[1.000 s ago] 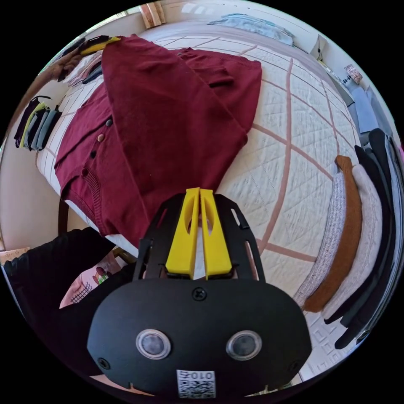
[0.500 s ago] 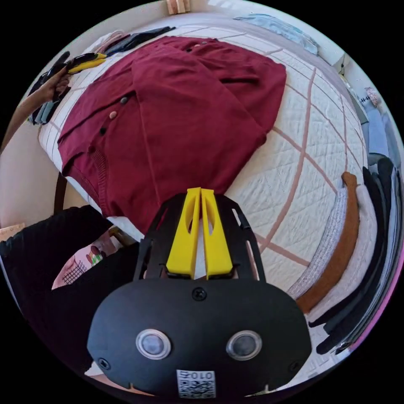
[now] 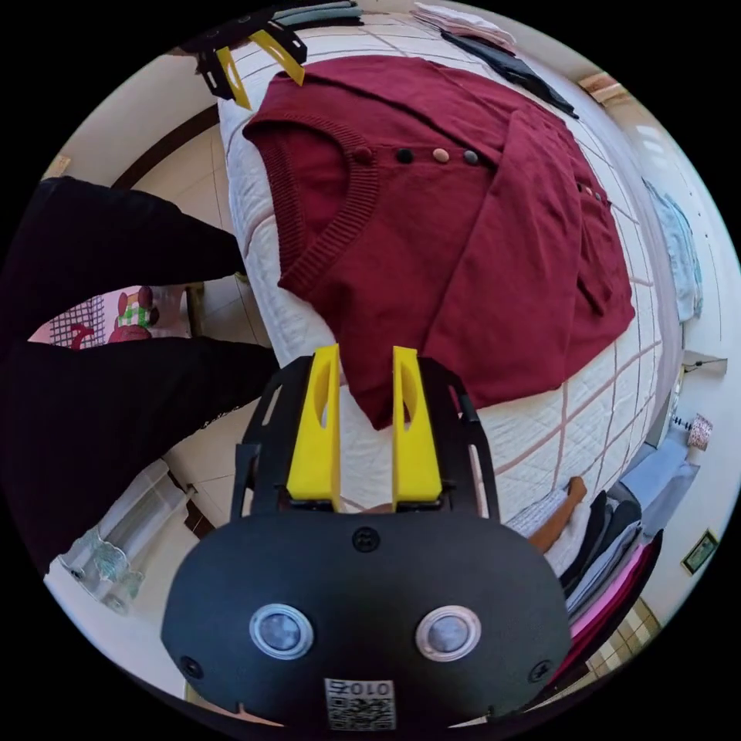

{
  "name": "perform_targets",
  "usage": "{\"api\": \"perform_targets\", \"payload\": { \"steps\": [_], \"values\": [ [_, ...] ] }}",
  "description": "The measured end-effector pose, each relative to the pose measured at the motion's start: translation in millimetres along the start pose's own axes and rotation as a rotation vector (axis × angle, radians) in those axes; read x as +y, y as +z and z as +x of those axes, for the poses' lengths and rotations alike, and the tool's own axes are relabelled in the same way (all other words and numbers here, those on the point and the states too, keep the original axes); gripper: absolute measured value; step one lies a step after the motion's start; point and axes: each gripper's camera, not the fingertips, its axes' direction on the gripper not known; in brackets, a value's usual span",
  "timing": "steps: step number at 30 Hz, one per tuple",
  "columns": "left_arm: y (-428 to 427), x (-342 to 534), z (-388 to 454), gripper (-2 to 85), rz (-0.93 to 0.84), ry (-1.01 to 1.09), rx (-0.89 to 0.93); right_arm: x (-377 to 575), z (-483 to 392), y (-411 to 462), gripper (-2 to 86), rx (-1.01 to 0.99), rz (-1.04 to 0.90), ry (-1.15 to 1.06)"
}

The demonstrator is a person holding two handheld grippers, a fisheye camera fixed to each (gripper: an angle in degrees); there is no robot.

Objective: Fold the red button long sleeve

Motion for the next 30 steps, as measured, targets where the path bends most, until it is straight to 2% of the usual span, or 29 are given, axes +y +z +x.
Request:
{"api": "perform_targets", "payload": {
  "steps": [7, 12, 17, 30],
  "values": [
    [-3, -5, -16, 11.8, 0.055, 0.027, 0.055, -17, 2, 8, 10.1, 0.056, -0.056, -0.062],
    [-10, -3, -44, 8.4, 0.093, 0.009, 0.140, -12, 33, -9, 5.6, -0.017, -0.044, -0.045],
    [-17, -1, -89, 2.0, 0.093, 0.015, 0.291, -3, 69, -25, 4.7, -0.131, -0.008, -0.020],
    [-83, -4, -132, -0.1, 0.012, 0.092, 0.358, 48, 122, -94, 3.9, -0.258, 0.010, -0.062]
  ]
}}
